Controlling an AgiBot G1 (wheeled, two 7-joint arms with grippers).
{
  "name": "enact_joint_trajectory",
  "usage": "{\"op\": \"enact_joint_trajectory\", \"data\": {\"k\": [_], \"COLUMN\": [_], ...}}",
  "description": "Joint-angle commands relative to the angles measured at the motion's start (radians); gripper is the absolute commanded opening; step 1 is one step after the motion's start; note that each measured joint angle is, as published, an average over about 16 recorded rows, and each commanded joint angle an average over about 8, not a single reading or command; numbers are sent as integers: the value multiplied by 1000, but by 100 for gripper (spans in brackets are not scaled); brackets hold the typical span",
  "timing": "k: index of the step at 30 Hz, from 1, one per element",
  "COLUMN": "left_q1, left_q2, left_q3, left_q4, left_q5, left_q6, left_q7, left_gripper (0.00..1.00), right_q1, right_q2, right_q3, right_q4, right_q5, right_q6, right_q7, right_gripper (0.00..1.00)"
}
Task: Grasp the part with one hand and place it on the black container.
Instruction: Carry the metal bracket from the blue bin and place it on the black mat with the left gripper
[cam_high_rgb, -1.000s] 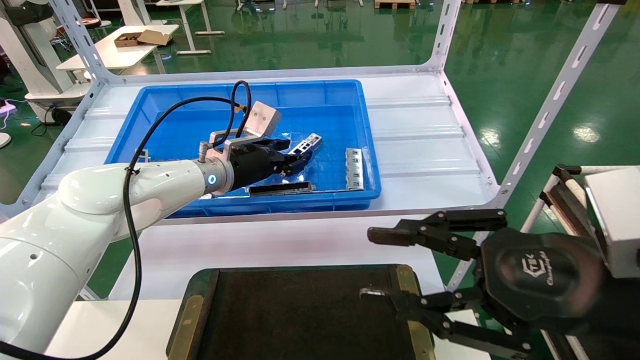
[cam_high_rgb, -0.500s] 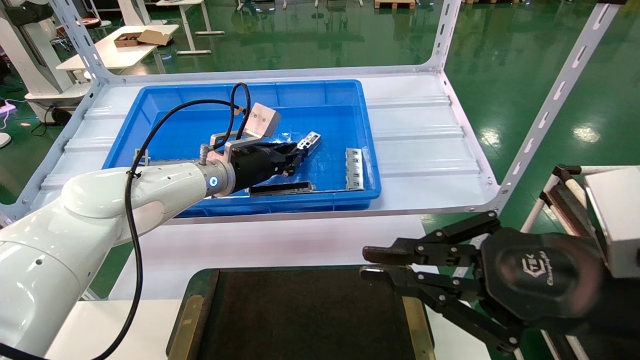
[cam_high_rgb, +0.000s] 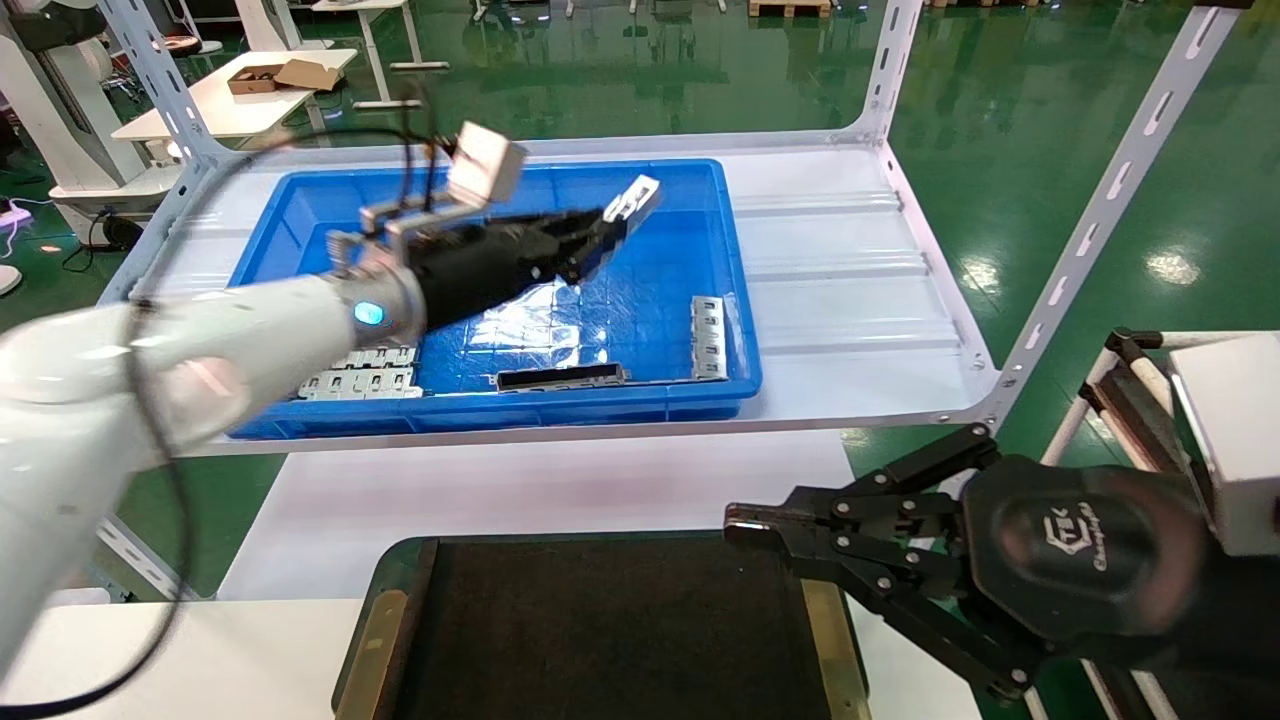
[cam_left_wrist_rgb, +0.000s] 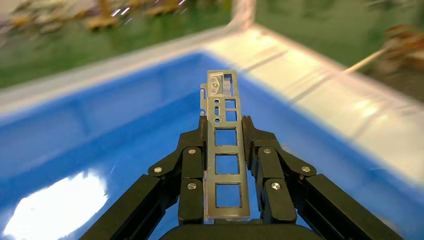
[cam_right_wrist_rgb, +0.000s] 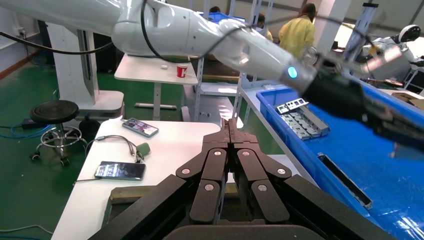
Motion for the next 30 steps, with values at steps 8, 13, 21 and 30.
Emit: {"op": "enact_joint_trajectory", "data": {"k": [8,13,21,30], "left_q1": [87,223,524,748], "left_q2": [-181,-298,-438,-386], "left_q3": [-58,-66,-31,77], "left_q4": [-216,-444,-796,-872], "left_q5": [-126,-179,-172,-47], "left_q6": [332,413,247,-161], "left_q7": [41,-13,-130,-304], "left_gripper": [0,0,0,0], "right_q1": [0,0,0,0], "right_q2": [0,0,0,0], "right_q3": [0,0,0,0], "right_q4": [0,0,0,0], "right_q5": [0,0,0,0], "right_q6": [0,0,0,0], "right_q7": [0,0,0,0], "right_gripper": [0,0,0,0]}}
